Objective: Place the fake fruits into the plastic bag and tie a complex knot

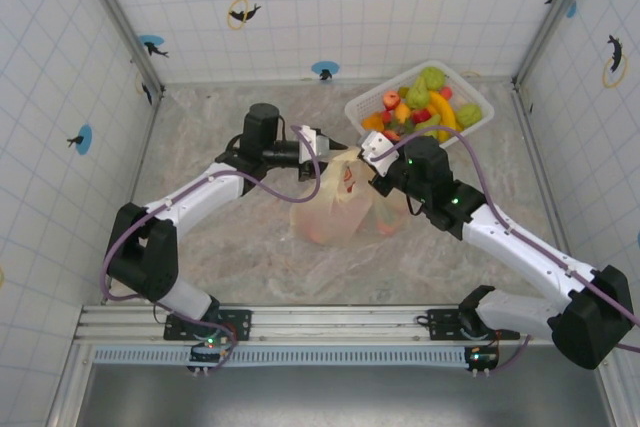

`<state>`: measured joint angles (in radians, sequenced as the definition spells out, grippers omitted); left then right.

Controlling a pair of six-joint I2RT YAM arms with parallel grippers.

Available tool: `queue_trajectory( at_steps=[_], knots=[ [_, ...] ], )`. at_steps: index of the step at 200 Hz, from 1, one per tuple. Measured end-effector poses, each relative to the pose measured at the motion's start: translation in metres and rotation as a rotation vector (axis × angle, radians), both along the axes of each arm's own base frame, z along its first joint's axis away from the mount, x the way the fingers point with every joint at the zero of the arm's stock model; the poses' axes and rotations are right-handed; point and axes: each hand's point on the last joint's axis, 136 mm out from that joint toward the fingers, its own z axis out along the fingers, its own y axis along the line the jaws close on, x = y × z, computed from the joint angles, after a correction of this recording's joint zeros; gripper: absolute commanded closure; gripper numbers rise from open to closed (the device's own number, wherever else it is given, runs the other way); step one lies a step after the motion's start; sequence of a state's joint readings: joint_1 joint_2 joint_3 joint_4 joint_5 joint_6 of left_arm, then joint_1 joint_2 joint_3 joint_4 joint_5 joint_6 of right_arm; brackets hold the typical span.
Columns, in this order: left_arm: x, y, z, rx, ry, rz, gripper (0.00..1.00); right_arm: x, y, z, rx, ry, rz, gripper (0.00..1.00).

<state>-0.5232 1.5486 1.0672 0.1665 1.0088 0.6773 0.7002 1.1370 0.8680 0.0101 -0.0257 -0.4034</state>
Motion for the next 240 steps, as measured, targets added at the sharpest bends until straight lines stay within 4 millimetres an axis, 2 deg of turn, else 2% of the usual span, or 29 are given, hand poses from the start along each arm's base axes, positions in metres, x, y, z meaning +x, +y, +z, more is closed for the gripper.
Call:
queue_trajectory(
  at_steps=[36, 85, 124, 147, 159, 181, 200, 224, 240],
  knots=[
    [-0.001, -0.002, 0.0, 0.001, 0.008, 0.004, 0.6, 0.0, 0.001, 0.002, 0.009, -0.003, 0.004, 1.0],
    [0.003, -0.002, 0.003, -0.008, 0.02, 0.025, 0.71, -0.002, 0.003, 0.002, 0.016, 0.003, 0.015, 1.0],
    [0.005, -0.003, 0.005, -0.012, 0.029, 0.037, 0.85, -0.004, 0.005, 0.002, 0.02, 0.008, 0.029, 1.0],
    [0.007, -0.003, 0.006, -0.014, 0.032, 0.045, 1.0, -0.005, 0.005, 0.001, 0.021, 0.011, 0.036, 1.0],
    [0.007, -0.003, 0.006, -0.015, 0.029, 0.048, 1.0, -0.005, 0.006, 0.002, 0.022, 0.011, 0.038, 1.0],
    [0.009, -0.003, 0.006, -0.013, 0.028, 0.056, 1.0, -0.005, 0.005, 0.001, 0.02, 0.015, 0.038, 0.82],
    [0.01, -0.003, 0.005, -0.011, 0.029, 0.064, 1.0, -0.007, 0.003, 0.001, 0.021, 0.021, 0.043, 0.62],
    [0.011, -0.003, 0.005, -0.011, 0.045, 0.071, 1.0, -0.014, -0.006, 0.014, 0.056, 0.02, 0.041, 0.36],
    [0.011, -0.003, 0.005, -0.011, 0.059, 0.074, 1.0, -0.021, -0.016, 0.028, 0.094, 0.018, 0.033, 0.25]
  ],
)
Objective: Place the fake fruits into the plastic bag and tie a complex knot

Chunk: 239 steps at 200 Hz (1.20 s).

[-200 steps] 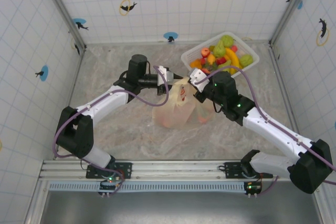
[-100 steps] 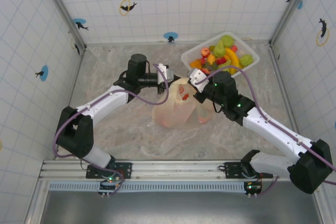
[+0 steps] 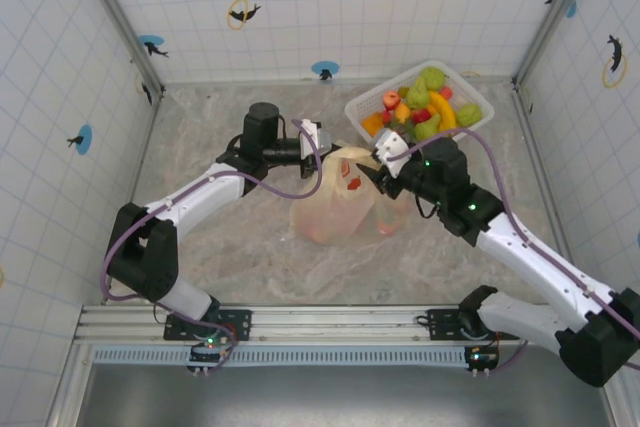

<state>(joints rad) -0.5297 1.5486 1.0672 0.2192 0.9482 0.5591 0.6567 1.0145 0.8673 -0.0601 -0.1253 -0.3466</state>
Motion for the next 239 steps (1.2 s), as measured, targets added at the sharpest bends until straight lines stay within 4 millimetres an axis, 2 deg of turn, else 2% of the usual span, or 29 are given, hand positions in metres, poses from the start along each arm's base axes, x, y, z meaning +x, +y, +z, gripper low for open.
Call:
queue_trajectory(
  at_steps=[33, 58, 77, 99, 138, 151, 195, 239],
  knots=[
    [0.0, 0.0, 0.0, -0.003, 0.054, 0.013, 1.0, -0.012, -0.042, 0.032, 0.177, 0.08, -0.082, 0.14],
    [0.0, 0.0, 0.0, -0.003, 0.103, 0.024, 1.0, -0.021, -0.078, 0.057, 0.374, 0.166, -0.14, 0.16],
    [0.0, 0.0, 0.0, 0.002, 0.138, 0.029, 1.0, -0.029, -0.088, 0.069, 0.529, 0.248, -0.122, 0.2],
    [0.001, 0.0, 0.004, -0.001, 0.153, 0.032, 1.0, -0.039, -0.081, 0.056, 0.641, 0.401, -0.06, 0.21],
    [0.001, 0.0, 0.004, 0.003, 0.168, 0.034, 1.0, -0.045, -0.064, -0.005, 0.743, 0.667, -0.017, 0.21],
    [0.001, 0.0, 0.003, 0.003, 0.173, 0.035, 1.0, -0.049, -0.056, -0.018, 0.75, 0.709, 0.003, 0.21],
    [0.001, 0.0, 0.004, 0.002, 0.183, 0.037, 1.0, -0.048, -0.032, -0.017, 0.738, 0.706, 0.092, 0.29],
    [0.001, 0.0, 0.004, 0.002, 0.183, 0.037, 1.0, -0.039, -0.024, -0.029, 0.704, 0.707, 0.094, 0.33]
  ],
)
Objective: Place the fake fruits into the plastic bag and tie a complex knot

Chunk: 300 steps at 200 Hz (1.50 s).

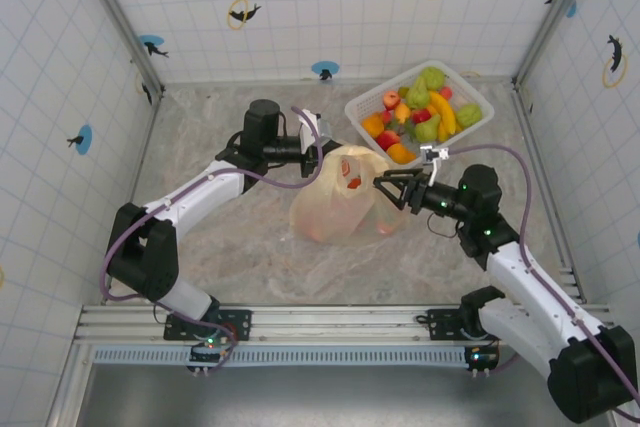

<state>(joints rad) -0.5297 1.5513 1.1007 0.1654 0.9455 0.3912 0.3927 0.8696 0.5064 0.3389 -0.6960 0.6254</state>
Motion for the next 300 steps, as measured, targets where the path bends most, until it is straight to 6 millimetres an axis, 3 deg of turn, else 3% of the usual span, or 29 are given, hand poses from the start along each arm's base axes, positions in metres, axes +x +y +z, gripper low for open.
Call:
queue_trajectory(
  at_steps=[53, 89, 131, 162, 243, 300],
  knots=[
    [0.0, 0.0, 0.0, 0.0, 0.0, 0.0, 1.0, 0.006, 0.006, 0.015, -0.022, -0.083, 0.006, 0.41],
    [0.0, 0.0, 0.0, 0.0, 0.0, 0.0, 1.0, 0.012, 0.007, 0.027, -0.044, -0.142, -0.004, 0.52],
    [0.0, 0.0, 0.0, 0.0, 0.0, 0.0, 1.0, 0.015, 0.005, 0.023, -0.084, -0.159, -0.019, 0.75],
    [0.0, 0.0, 0.0, 0.001, 0.0, 0.001, 1.0, 0.018, 0.002, 0.017, -0.111, -0.144, -0.044, 1.0],
    [0.011, 0.007, 0.004, 0.029, -0.019, 0.104, 1.0, 0.013, -0.021, 0.008, -0.195, -0.122, -0.139, 1.0],
    [0.014, 0.029, 0.003, 0.047, -0.004, 0.246, 1.0, 0.002, -0.036, -0.019, -0.256, 0.016, -0.169, 1.0]
  ],
)
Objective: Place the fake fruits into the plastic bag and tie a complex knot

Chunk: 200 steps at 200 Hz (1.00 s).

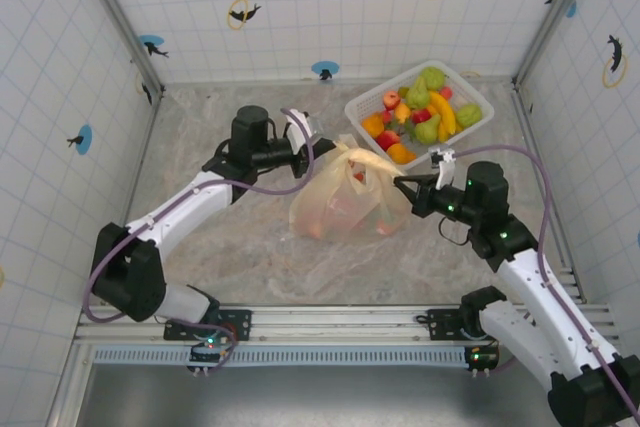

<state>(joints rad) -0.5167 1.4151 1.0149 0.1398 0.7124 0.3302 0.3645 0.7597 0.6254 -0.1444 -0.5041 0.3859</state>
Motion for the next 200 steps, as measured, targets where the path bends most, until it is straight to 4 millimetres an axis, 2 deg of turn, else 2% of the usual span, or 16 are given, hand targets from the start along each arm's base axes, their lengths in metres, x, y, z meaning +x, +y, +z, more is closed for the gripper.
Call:
queue_trajectory(
  at_steps=[67, 98, 141, 200],
  knots=[
    [0.01, 0.032, -0.027, 0.032, 0.08, 0.248, 1.0, 0.005, -0.024, -0.034, -0.068, 0.153, -0.136, 1.0],
    [0.013, 0.05, -0.036, 0.032, 0.11, 0.375, 1.0, 0.015, -0.037, -0.049, -0.106, 0.201, -0.223, 1.0],
    [0.015, 0.069, -0.047, 0.027, 0.184, 0.531, 1.0, 0.025, -0.051, -0.056, -0.134, 0.218, -0.326, 1.0],
    [0.005, 0.091, -0.069, 0.002, 0.284, 0.664, 1.0, 0.024, -0.058, -0.086, -0.15, 0.278, -0.371, 1.0]
  ],
)
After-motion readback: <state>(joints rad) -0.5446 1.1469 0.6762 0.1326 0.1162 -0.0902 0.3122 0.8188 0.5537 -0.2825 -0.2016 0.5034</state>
